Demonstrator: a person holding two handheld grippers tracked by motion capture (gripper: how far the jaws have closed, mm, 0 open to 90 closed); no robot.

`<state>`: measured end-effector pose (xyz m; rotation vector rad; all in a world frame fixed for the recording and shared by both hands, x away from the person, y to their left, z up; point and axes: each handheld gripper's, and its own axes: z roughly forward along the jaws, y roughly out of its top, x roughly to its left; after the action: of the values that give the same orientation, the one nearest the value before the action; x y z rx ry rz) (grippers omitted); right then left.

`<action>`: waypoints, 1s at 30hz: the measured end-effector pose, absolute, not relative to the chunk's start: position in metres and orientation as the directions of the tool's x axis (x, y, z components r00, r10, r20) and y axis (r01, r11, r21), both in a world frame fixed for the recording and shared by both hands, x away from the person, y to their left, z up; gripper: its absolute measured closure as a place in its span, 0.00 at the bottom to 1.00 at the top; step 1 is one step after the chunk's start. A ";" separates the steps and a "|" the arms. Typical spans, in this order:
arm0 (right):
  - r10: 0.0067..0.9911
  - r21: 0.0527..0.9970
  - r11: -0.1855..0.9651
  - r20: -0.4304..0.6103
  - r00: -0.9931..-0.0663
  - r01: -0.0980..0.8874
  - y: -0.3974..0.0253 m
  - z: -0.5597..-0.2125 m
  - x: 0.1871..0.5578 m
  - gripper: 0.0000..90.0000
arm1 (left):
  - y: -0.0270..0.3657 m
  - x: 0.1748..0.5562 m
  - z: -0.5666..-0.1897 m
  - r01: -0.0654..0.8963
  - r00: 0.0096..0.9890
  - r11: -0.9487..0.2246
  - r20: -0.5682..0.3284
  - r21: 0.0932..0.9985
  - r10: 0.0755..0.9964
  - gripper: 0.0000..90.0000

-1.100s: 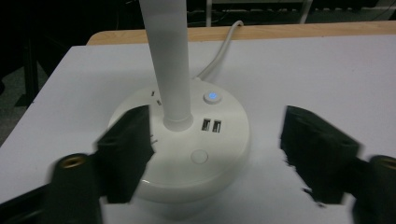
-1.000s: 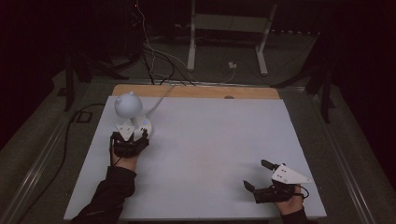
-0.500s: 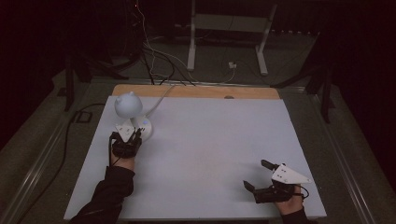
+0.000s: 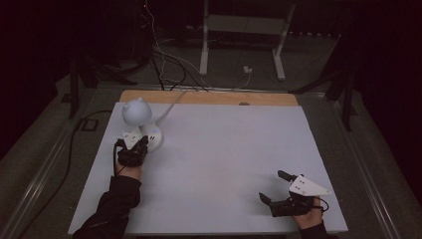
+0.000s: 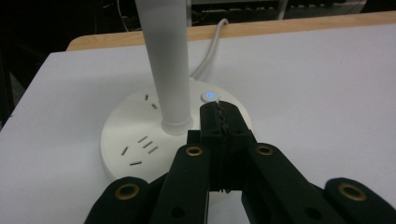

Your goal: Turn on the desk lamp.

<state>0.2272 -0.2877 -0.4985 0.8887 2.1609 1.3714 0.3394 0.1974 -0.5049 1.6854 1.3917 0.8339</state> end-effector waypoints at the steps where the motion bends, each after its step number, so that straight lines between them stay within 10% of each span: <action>1: 0.711 0.908 0.305 -0.017 -0.703 0.287 -0.288 -0.499 0.227 0.00 | 0.197 0.340 -0.506 0.472 0.188 -0.098 0.009 0.876 0.982 1.00; 30: 0.712 0.909 0.304 -0.017 -0.702 0.286 -0.288 -0.498 0.227 0.00 | 0.202 0.350 -0.521 0.526 0.178 -0.082 -0.015 0.847 0.984 1.00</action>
<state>0.2269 -0.2881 -0.4981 0.8887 2.1585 1.3740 0.3501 0.2020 -0.5212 1.7128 1.4430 0.7815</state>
